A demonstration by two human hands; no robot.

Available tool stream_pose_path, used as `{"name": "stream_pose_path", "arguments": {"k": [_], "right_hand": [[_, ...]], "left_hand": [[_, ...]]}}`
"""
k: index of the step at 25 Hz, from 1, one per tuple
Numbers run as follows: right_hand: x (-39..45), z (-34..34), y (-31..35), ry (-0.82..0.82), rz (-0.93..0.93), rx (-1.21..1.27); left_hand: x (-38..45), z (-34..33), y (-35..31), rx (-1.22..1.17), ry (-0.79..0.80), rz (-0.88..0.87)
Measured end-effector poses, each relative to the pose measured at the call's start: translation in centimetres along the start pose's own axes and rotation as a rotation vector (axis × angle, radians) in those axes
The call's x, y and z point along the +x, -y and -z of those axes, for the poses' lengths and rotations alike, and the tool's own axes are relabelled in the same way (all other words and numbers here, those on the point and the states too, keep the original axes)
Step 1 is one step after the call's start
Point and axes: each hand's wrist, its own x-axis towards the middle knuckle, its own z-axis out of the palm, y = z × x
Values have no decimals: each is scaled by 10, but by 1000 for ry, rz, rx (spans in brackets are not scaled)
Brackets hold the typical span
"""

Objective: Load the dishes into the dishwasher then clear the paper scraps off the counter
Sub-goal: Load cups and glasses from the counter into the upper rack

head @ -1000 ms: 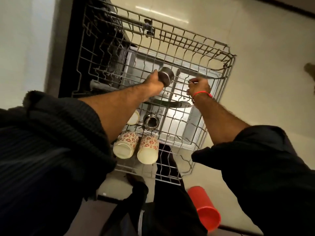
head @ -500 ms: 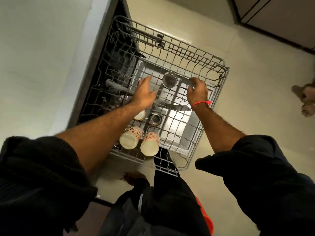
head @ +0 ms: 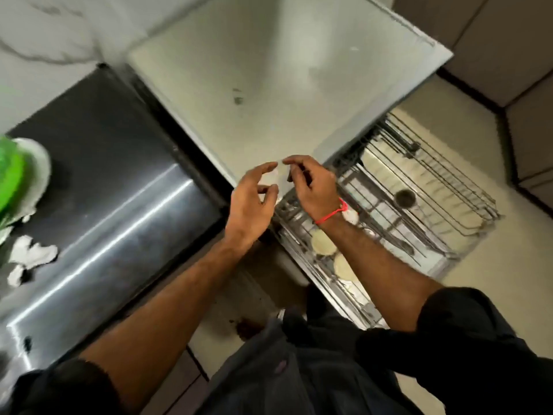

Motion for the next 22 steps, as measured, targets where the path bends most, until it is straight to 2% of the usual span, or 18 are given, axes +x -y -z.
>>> {"name": "stream_pose_path", "arguments": {"k": [4,12,14,16,19,22], "right_hand": [[-32,-121,72,231,43,57],[-131,-319,167,701,84,92],[-155,-353,185,814,72,96],[-182,-384,202,960,73,100],[-212,-412,217,1097,181,66],[-225,-421,220,1148,211,40]], "left_hand": [[-56,125,56,6,-343,40],[-204,293,145,62,-795,207],[-241,317,159,143,-896,252],[-279,337,175,346,-998,390],[-318,366,201,525,-1030,635],[-328,394,239,431,-912,790]]}}
